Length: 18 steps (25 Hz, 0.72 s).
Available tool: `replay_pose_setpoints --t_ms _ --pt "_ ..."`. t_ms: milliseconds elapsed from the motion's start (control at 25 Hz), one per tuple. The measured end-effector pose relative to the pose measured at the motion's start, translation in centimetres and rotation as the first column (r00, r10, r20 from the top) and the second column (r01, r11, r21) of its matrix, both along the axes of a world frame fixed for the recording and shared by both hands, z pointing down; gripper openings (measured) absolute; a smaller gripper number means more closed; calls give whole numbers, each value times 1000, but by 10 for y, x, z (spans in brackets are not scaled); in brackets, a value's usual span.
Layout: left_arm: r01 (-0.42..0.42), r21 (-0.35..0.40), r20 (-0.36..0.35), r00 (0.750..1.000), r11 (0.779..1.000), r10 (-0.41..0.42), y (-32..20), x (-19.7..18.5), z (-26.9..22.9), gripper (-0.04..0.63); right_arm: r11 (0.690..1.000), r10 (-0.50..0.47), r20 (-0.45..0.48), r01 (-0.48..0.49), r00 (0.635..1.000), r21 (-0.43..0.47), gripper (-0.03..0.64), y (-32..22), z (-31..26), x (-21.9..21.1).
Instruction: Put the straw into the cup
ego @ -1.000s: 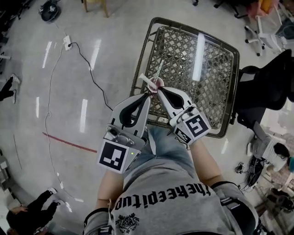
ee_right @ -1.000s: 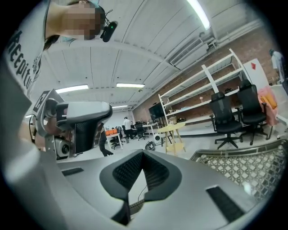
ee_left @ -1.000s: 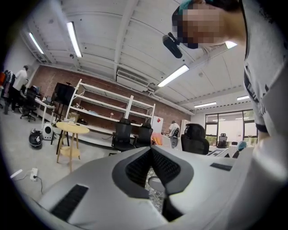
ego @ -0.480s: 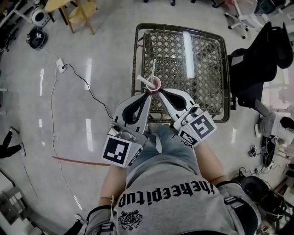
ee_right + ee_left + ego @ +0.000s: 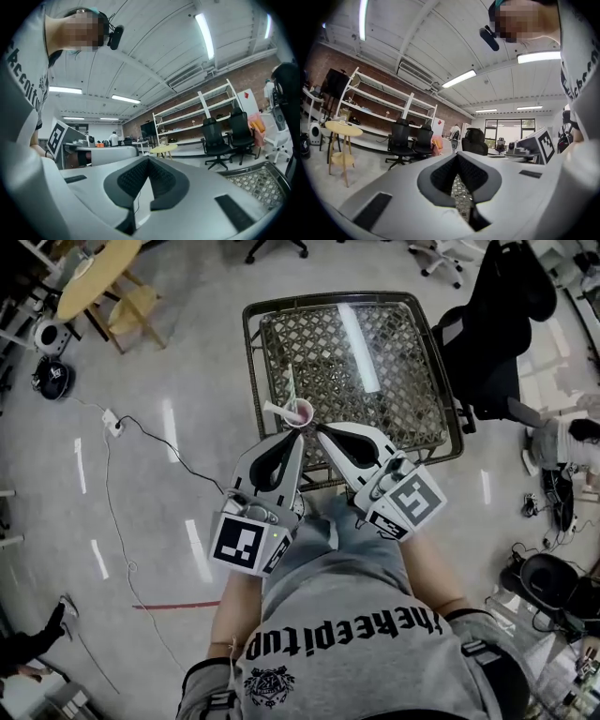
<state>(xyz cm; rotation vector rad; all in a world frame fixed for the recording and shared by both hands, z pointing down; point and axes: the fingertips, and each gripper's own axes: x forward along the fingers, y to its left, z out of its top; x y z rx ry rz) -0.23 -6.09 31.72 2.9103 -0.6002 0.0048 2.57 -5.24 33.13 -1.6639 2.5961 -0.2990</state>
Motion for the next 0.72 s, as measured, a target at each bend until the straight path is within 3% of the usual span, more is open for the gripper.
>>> replay_pose_setpoints --t_ms 320,720 --pt "-101 11 1 995 995 101 8 7 -1 21 996 84 -25 -84 996 17 8 17 -14 -2" --pt "-170 38 3 985 985 170 18 13 -11 21 988 147 -30 -145 989 61 8 28 -33 1"
